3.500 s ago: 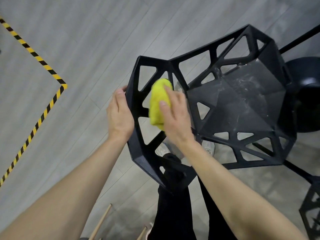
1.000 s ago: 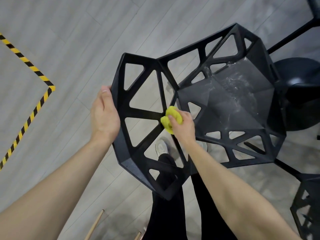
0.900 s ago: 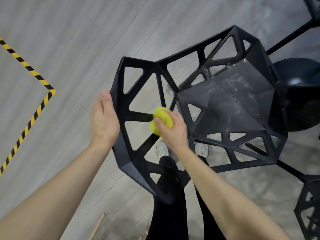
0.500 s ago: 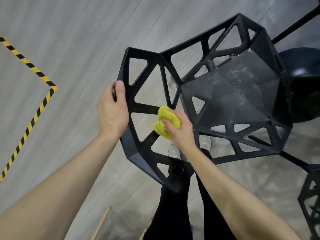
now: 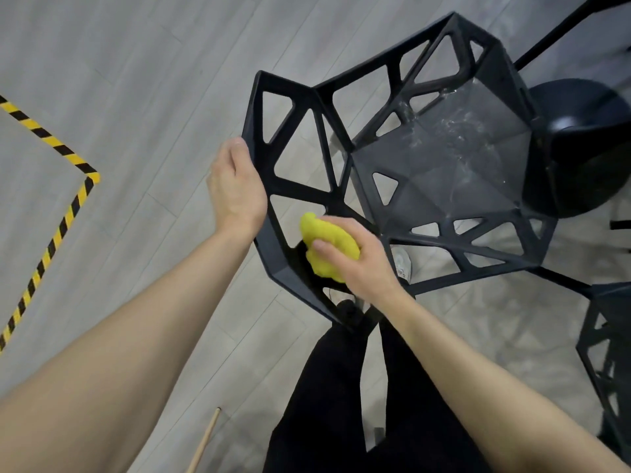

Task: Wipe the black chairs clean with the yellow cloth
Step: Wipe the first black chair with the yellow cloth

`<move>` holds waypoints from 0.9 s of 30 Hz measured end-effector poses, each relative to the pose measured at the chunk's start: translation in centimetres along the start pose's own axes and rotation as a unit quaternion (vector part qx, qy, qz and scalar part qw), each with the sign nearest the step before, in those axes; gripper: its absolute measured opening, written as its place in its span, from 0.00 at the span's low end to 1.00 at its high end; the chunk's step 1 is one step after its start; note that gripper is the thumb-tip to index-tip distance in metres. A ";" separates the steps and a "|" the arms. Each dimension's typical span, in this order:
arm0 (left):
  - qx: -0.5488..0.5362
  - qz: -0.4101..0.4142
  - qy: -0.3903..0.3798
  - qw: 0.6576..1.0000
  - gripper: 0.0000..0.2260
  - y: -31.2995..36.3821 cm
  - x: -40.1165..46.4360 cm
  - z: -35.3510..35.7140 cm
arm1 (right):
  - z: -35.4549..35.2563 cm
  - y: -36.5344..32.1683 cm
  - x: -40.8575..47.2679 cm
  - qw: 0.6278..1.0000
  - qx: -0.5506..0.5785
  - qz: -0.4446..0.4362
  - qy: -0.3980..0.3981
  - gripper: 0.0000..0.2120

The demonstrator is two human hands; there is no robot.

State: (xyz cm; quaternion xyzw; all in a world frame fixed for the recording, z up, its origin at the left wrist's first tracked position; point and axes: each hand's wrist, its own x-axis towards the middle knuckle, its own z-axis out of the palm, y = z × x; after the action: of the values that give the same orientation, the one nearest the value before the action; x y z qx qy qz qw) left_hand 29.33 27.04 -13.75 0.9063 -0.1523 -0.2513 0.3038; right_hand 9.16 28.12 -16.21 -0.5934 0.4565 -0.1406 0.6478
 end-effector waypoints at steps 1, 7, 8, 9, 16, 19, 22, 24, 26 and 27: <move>-0.003 0.004 0.000 1.000 0.18 0.0 0.1 0.0 | 0.0 0.0 1.1 0.999 -0.008 0.030 0.011 0.17; -0.007 0.015 -0.018 1.000 0.18 0.0 0.0 0.1 | -3.1 1.1 -5.2 0.998 -0.005 0.033 -0.059 0.13; -0.007 0.017 -0.019 1.000 0.17 0.2 0.0 0.1 | -3.8 1.3 -6.4 0.997 0.008 0.068 -0.038 0.13; -0.007 0.021 -0.016 1.000 0.17 0.2 0.0 0.1 | -3.9 1.4 -6.6 0.995 0.027 0.098 -0.009 0.13; 0.000 0.031 -0.012 0.999 0.18 -0.3 0.5 0.3 | 2.3 -2.2 -3.9 0.998 -0.047 -0.049 0.019 0.16; 0.001 0.031 -0.014 0.999 0.18 -0.1 0.2 0.4 | -1.6 0.9 -9.5 0.999 -0.052 0.004 0.013 0.15; 0.011 0.030 -0.010 0.999 0.17 0.0 0.2 0.4 | 0.1 0.0 -8.9 0.995 -0.063 -0.016 0.069 0.16; 0.013 0.027 -0.007 1.000 0.16 -0.1 0.5 0.4 | 4.0 -2.5 -5.3 0.994 -0.057 -0.058 0.073 0.16; 0.015 0.026 -0.006 1.000 0.15 -0.4 0.9 0.4 | 5.7 -3.8 -3.9 0.993 -0.056 -0.082 0.069 0.17; 0.016 0.025 -0.008 1.000 0.15 -0.5 0.9 0.5 | 5.2 -3.1 -4.8 0.991 -0.068 -0.094 0.062 0.17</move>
State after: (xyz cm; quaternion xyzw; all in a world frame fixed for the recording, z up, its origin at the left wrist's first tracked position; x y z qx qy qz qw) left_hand 29.89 26.75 -14.71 0.9050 -0.1812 -0.2481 0.2943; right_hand 11.64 34.14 -12.02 -0.6667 0.4467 -0.2063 0.5599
